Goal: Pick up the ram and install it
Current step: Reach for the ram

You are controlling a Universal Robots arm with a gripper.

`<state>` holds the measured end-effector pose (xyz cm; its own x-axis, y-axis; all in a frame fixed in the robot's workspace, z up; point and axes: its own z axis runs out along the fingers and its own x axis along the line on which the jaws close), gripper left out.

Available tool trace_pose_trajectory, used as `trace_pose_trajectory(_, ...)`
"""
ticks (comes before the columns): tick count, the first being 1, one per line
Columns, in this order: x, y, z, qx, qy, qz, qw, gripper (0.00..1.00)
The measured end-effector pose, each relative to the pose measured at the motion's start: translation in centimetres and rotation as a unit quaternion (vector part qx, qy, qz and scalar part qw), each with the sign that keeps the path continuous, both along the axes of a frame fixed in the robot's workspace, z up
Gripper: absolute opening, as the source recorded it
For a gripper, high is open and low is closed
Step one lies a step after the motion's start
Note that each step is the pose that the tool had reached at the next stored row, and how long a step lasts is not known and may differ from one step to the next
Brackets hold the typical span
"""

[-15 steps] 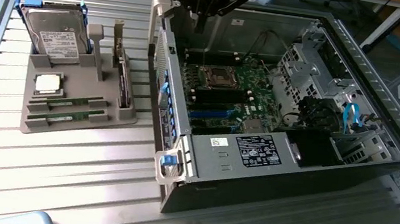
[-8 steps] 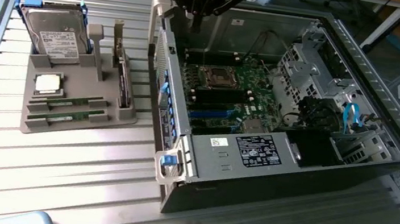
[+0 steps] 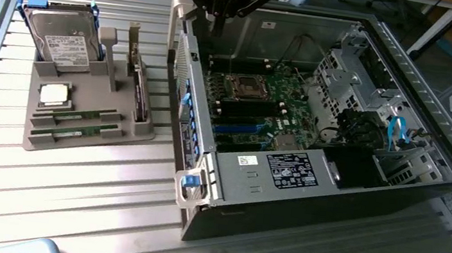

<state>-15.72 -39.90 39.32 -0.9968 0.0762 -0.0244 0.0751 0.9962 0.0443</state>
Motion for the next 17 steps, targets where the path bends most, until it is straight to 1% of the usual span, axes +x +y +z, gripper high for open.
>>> trace_pose_trajectory(15,-1.2,0.0,-0.05,0.0,0.0,0.0,1.0,0.11)
trace_pose_trajectory(17,-1.5,0.0,-0.06,0.0,0.0,0.0,1.0,0.11)
